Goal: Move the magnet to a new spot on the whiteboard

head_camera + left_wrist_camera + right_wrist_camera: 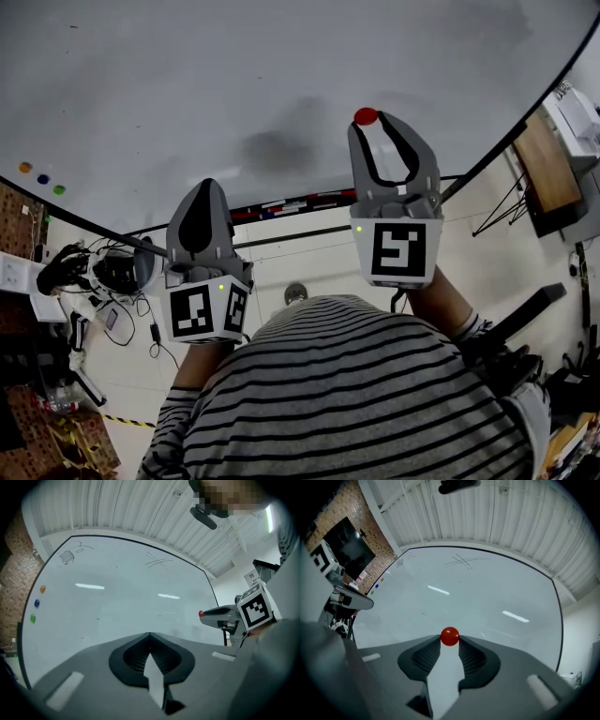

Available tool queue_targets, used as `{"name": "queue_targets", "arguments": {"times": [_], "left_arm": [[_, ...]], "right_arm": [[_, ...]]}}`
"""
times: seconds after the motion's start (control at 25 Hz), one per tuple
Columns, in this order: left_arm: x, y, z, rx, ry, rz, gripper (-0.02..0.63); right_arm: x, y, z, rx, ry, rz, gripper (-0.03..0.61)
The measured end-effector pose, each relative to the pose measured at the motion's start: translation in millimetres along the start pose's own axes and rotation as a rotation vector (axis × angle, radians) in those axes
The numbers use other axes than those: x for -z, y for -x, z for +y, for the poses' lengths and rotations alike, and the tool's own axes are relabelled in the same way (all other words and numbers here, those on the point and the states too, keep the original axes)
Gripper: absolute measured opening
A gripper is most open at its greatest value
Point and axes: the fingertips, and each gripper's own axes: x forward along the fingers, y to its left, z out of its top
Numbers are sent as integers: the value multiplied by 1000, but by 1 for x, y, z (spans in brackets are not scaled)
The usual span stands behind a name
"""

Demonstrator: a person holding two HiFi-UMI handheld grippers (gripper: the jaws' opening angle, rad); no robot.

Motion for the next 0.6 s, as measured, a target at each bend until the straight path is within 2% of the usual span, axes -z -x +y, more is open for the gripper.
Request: {"name": "queue_targets", "arguments": {"times": [0.2,0.36,0.6], "left_arm": [[9,18,-26,-3,-18,18,15],[10,38,-43,-1,-53,22,15],[5,51,-53,-3,-39,9,15]], "right_arm": [[15,28,-5,-15,-19,30,123],[12,47,-7,-23,-34,14,123],[10,59,-7,-41,-33,9,123]]}}
